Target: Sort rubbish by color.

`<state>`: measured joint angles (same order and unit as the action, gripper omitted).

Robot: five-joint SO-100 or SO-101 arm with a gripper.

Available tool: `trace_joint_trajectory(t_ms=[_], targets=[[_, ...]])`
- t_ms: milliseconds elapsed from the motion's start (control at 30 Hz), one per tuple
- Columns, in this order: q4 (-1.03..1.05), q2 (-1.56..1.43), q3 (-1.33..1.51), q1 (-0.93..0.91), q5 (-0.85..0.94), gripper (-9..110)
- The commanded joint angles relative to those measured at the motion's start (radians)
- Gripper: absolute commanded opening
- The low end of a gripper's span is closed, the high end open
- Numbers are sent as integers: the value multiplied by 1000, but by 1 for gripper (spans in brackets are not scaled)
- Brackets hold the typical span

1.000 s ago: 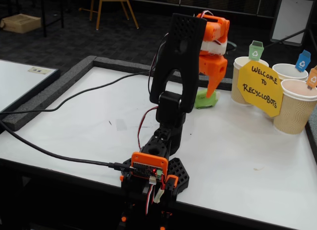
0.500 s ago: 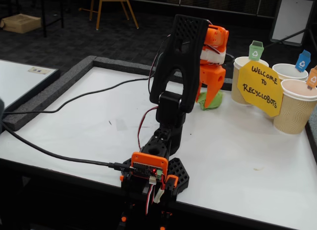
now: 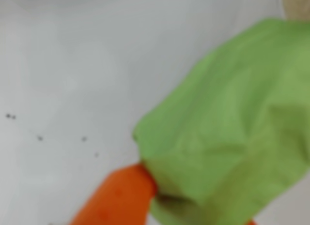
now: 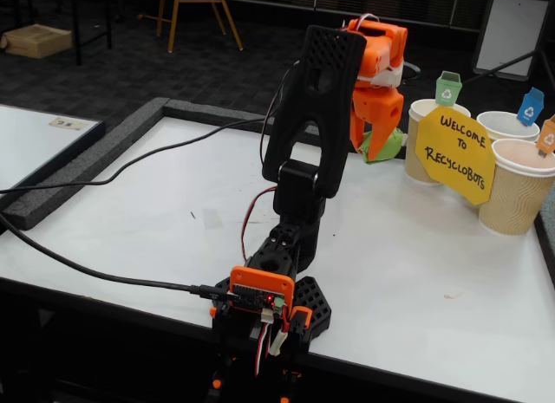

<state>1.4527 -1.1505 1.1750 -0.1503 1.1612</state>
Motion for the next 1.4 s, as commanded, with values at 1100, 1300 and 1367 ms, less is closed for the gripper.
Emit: trace_joint_trajectory(t_ms=[1100,1300,1367], targets=[[270,-1117,89,-51,-114,0],[270,-1154,83,-89,-114,0],[275,-1173,84,-109,-114,0]])
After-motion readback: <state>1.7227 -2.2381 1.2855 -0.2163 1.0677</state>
